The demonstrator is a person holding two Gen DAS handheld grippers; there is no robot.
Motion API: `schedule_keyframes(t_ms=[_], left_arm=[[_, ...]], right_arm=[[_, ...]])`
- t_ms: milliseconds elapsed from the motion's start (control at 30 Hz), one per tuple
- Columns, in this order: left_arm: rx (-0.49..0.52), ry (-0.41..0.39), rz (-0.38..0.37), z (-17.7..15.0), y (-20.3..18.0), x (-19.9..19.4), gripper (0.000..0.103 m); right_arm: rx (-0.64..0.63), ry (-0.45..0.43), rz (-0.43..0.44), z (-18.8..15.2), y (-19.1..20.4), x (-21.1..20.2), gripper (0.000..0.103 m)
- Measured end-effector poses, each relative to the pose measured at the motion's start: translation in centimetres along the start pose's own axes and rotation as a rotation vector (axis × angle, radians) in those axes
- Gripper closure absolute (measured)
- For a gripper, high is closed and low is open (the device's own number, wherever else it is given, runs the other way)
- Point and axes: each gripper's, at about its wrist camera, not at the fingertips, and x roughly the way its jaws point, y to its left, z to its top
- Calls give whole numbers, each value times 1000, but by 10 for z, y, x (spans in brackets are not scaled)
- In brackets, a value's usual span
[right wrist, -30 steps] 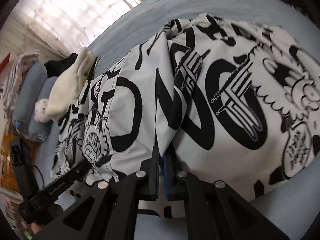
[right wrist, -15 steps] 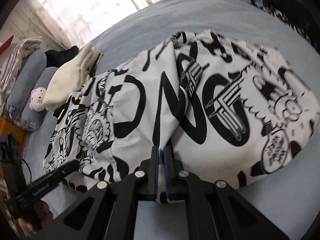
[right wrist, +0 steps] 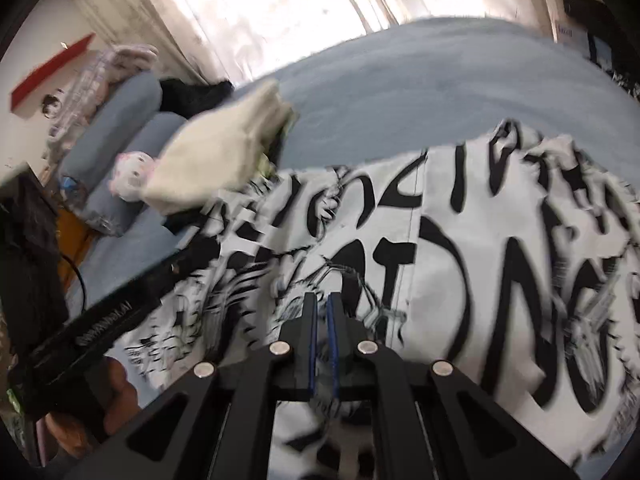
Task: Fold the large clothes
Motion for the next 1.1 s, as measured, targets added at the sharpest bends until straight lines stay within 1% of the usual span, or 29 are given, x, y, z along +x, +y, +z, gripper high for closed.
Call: schedule_keyframes(t_ms=[67, 100, 133, 167, 200, 233, 267, 300, 333, 367, 433, 500, 533, 600, 667, 733, 833, 867, 933, 967, 1033, 1067, 1100], left_arm=[[-4, 41, 3, 2, -1, 23, 86], [-1, 71, 30, 0, -2, 37, 86], [10, 90, 61, -2, -2, 47, 87], [20, 109, 115, -4, -1, 56, 88], [18, 137, 192, -9, 6, 68, 87], [-3, 153, 178, -12, 12, 73, 88], [-41, 153, 155, -16, 19, 75, 88], [-53, 144, 149, -17, 22, 75, 88], [-53, 136, 154, -18, 22, 73, 88], [-45, 133, 164, -20, 21, 73, 88], [-47, 129, 171, -21, 19, 72, 88], [-51, 145, 174, -20, 16, 69, 88], [-55, 149, 162, -17, 14, 65, 88], [-47, 119, 110, -8, 5, 51, 88], [-17, 67, 82, 6, -6, 42, 87], [15, 30, 84, 20, -17, 45, 87], [19, 48, 81, 37, -28, 67, 87], [10, 57, 78, 40, -29, 75, 87], [-4, 83, 86, 45, -30, 96, 87], [-5, 89, 108, 46, -29, 105, 87], [-11, 89, 156, 44, -22, 115, 87], [-24, 94, 160, 42, -16, 119, 87], [-49, 100, 155, 41, -6, 124, 87]], right_arm=[[22, 27, -14, 2, -12, 19, 98], [31, 29, -27, 2, -19, 23, 99], [46, 28, -37, 1, -31, 24, 103], [54, 26, -33, 0, -39, 23, 103], [63, 20, -24, -1, -48, 19, 103], [75, 6, -22, -2, -60, 11, 103], [79, -6, -24, -4, -70, 4, 103], [79, -15, -51, -5, -76, -2, 103], [76, -31, -98, -7, -83, -9, 103], [76, -39, -122, -9, -89, -13, 103], [93, -27, -197, -12, -101, -18, 103], [129, -1, -159, -10, -107, -20, 103], [133, 1, -152, -7, -105, -24, 100], [82, -29, -161, 2, -93, -32, 100], [30, -63, -159, 14, -80, -35, 100], [15, -87, -131, 33, -68, -29, 100], [42, -103, -95, 58, -62, -11, 100], [47, -105, -95, 65, -61, -4, 100], [56, -92, -115, 77, -63, 16, 100], [59, -83, -125, 78, -63, 24, 100], [64, -66, -186, 80, -74, 39, 100], [65, -68, -209, 79, -81, 42, 101], [73, -73, -201, 77, -93, 41, 103]])
